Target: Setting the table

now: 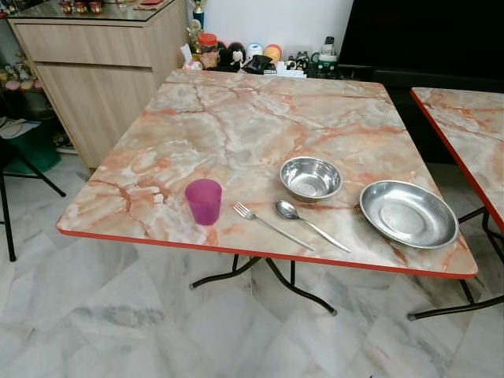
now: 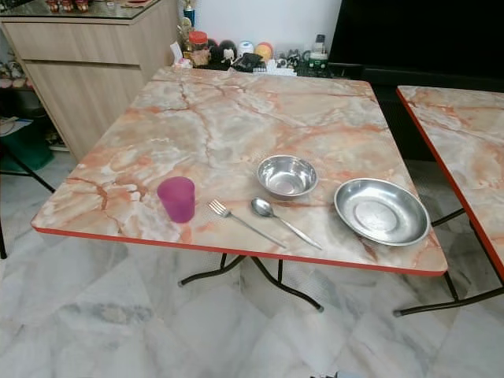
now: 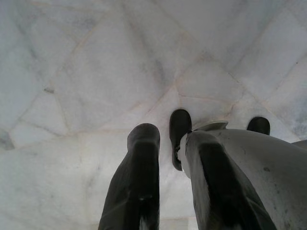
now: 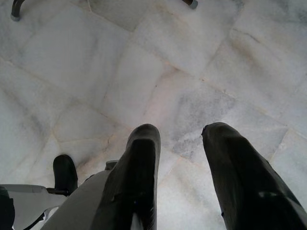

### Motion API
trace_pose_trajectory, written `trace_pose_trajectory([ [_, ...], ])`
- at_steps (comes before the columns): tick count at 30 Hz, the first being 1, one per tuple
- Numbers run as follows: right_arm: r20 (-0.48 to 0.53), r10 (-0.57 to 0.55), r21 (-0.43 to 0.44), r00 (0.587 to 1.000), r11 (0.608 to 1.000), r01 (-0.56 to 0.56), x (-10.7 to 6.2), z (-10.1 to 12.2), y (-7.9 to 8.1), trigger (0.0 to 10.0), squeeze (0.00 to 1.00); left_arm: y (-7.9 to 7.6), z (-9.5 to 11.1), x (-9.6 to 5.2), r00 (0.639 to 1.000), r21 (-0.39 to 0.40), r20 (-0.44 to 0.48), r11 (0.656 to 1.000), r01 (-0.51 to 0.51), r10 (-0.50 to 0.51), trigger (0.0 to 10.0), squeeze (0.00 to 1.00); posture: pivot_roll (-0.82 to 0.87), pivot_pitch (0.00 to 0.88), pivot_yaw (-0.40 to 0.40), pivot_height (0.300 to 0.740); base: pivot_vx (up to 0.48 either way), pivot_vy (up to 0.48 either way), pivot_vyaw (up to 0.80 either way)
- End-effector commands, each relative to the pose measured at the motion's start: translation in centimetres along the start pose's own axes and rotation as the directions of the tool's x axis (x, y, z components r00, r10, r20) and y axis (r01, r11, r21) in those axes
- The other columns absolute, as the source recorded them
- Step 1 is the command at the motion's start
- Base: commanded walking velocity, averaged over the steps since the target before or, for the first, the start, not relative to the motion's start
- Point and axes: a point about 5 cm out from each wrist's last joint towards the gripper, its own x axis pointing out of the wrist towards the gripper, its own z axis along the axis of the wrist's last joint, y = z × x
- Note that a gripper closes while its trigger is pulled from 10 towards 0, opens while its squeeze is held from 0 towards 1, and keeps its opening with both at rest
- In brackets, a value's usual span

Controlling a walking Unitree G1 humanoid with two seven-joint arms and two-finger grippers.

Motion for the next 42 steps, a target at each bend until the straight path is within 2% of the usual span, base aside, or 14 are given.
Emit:
trace_pose_trajectory([
  [1,0.014,0.042,0.068,0.999,0.997,-0.042,0.9,2.7,2.3,10.0,0.00,-2.1,4.2,1.2,0.995,-0.066,0.082,0.996,0.068,-0.063,10.0,0.00,0.16,0.072,-0.101,0.740,0.000,0.000,0.00],
  [9,0.016,0.060,0.064,0.998,0.996,-0.061,0.9,2.7,2.6,10.0,0.00,-1.7,4.4,1.2,0.992,-0.071,0.114,0.996,0.055,-0.047,10.0,0.00,0.17,0.078,-0.104,0.740,0.000,0.000,0.00],
  [20,0.025,0.075,0.067,0.997,0.995,-0.076,0.9,2.9,2.8,10.0,0.00,-1.5,4.3,1.1,0.994,-0.072,0.103,0.996,0.054,-0.046,10.0,0.00,0.16,0.085,-0.096,0.740,0.000,0.000,0.00],
  [23,0.033,0.094,0.038,0.995,0.995,-0.095,0.9,2.8,3.2,10.0,0.00,-1.2,3.9,1.1,0.995,-0.067,0.089,0.997,0.049,-0.043,10.0,0.00,0.15,0.078,-0.082,0.740,0.000,0.000,0.00],
  [25,0.062,0.124,-0.021,0.990,0.992,-0.123,0.9,3.2,3.7,10.0,0.00,-1.2,3.8,1.0,0.995,-0.065,0.089,0.997,0.050,-0.044,10.0,0.00,0.15,0.076,-0.075,0.740,0.000,0.000,0.00],
  [30,0.169,0.181,-0.088,0.969,0.982,-0.168,0.7,4.3,4.6,10.0,0.00,-0.9,3.8,1.0,0.995,-0.057,0.087,0.997,0.051,-0.046,10.0,0.00,0.13,0.073,-0.058,0.740,0.000,0.000,0.00],
  [33,0.225,0.201,-0.081,0.953,0.979,-0.187,0.5,4.3,4.8,10.0,0.00,-0.7,3.7,0.9,0.995,-0.057,0.085,0.997,0.048,-0.043,10.0,0.00,0.12,0.066,-0.057,0.740,0.000,0.000,0.00],
  [37,0.282,0.177,-0.048,0.943,0.984,-0.171,0.2,4.2,4.2,10.0,0.00,-0.6,3.4,0.8,0.996,-0.062,0.081,0.997,0.043,-0.038,10.0,0.00,0.11,0.052,-0.057,0.740,0.000,0.000,0.00],
  [42,0.275,0.157,-0.029,0.948,0.987,-0.156,0.1,3.6,3.7,10.0,0.00,-0.7,3.2,0.8,0.996,-0.065,0.077,0.997,0.044,-0.039,10.0,0.00,0.10,0.017,-0.043,0.740,0.000,0.000,0.00],
])
